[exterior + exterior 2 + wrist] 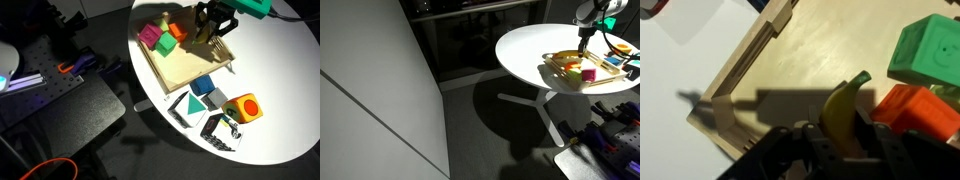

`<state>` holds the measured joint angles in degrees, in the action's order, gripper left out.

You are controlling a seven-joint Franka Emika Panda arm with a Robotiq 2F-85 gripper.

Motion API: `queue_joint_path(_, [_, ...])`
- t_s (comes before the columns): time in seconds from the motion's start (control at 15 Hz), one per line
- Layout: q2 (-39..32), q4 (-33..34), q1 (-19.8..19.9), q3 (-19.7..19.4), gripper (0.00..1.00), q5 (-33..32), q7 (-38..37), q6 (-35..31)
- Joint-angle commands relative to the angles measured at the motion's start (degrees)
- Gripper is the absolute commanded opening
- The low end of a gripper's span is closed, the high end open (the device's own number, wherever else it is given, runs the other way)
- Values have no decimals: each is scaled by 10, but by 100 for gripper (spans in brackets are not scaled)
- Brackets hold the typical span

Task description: Put the banana in the box

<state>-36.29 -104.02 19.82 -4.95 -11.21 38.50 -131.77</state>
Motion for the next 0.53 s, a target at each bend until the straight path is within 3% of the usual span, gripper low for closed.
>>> queue_joint_path(0.0, [17, -20, -20, -16, 35, -38, 5, 9])
queue_joint_path(0.07, [20, -26, -24, -20, 63, -46, -5, 2])
queue_joint_path(0.13, [23, -31, -28, -22, 64, -52, -10, -2])
queue_joint_path(0.47, [49, -65, -34, -20, 99, -47, -31, -53])
